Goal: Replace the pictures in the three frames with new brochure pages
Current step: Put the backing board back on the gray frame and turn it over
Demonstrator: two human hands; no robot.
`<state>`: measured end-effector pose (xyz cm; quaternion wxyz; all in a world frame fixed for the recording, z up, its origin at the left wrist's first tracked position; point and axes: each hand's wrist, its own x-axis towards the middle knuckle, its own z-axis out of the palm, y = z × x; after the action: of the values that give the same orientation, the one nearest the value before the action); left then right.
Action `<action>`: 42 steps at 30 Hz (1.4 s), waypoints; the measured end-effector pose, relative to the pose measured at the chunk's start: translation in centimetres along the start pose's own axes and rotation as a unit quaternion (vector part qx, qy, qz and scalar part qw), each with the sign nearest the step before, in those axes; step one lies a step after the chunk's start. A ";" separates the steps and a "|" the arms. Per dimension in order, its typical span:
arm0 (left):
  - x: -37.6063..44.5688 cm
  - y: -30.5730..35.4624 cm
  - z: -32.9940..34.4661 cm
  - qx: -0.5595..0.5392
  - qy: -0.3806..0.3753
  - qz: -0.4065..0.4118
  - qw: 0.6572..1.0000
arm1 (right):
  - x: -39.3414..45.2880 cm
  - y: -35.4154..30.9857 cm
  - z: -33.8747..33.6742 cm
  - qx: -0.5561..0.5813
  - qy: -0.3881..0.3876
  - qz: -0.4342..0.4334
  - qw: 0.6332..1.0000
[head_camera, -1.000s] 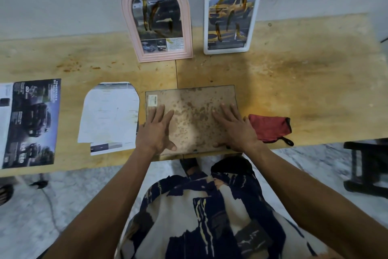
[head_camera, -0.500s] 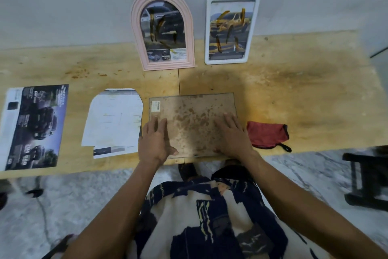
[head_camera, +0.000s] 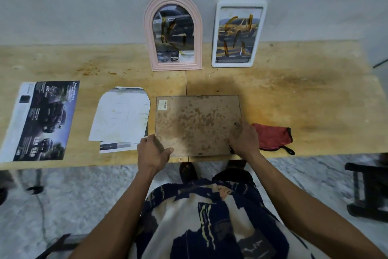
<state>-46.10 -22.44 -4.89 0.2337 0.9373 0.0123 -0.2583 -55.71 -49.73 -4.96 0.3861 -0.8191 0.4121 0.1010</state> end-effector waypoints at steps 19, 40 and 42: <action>0.0 7.3 -11.1 -0.395 0.152 0.045 0.905 | -0.8 -8.4 -8.4 0.171 0.191 -0.221 0.941; -4.7 7.0 -8.4 -0.369 0.210 -0.052 0.904 | -4.0 -1.9 -9.8 0.185 0.050 -0.077 0.978; -5.3 6.5 -8.1 -0.389 0.213 -0.095 0.891 | -4.9 -0.1 -8.5 0.198 -0.002 -0.063 0.978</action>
<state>-45.89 -24.12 6.61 0.5458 0.7984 0.2498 -0.0479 -60.11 -52.89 3.26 0.5468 -0.7509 0.3703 -0.0055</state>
